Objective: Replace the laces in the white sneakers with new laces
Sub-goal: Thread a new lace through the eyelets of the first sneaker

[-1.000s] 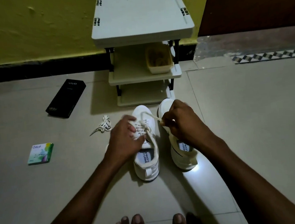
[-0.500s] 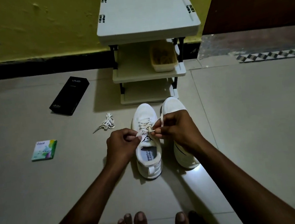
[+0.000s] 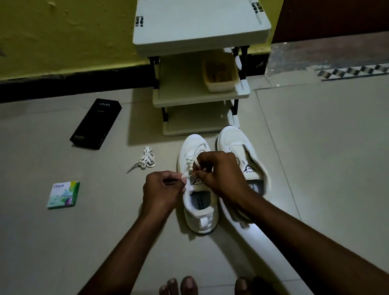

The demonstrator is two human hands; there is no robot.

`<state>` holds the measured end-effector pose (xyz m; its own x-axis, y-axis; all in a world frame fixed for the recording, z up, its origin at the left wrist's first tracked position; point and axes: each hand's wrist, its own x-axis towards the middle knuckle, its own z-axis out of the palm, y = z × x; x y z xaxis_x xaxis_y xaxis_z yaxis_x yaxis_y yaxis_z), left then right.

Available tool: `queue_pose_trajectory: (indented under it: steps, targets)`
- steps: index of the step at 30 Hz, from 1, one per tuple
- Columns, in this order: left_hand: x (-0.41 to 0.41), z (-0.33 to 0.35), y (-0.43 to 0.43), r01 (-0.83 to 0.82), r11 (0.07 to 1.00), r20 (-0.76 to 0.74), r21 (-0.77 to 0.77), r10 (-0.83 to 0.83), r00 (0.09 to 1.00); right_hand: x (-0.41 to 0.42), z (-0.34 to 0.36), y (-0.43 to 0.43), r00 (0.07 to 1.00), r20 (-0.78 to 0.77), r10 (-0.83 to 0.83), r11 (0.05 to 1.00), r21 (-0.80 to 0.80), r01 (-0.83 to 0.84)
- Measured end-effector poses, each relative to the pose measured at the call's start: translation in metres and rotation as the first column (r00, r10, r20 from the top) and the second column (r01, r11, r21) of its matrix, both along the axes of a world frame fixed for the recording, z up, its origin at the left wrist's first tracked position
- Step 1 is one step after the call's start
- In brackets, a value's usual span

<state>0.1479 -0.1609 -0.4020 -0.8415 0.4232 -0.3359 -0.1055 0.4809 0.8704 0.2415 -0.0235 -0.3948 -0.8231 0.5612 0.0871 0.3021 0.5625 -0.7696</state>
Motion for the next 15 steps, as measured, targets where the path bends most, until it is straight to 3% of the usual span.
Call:
queue_pose_trajectory:
  steps: [9, 12, 15]
  targets:
    - [0.002, 0.002, -0.002, 0.005, 0.999, 0.013, 0.034, -0.006, 1.000, -0.003, -0.013, -0.010, 0.997, -0.015, -0.070, 0.995, -0.071, 0.068]
    - [0.003, 0.001, -0.002, 0.016, 0.999, -0.028, 0.041, -0.015, 0.999, -0.002, -0.018, -0.014, 0.995, 0.080, -0.065, 0.990, 0.129, 0.054]
    - [0.004, -0.001, -0.003, 0.070, 0.997, -0.104, 0.032, -0.066, 0.992, -0.001, -0.017, -0.019, 0.996, 0.034, -0.087, 0.953, 0.293, 0.074]
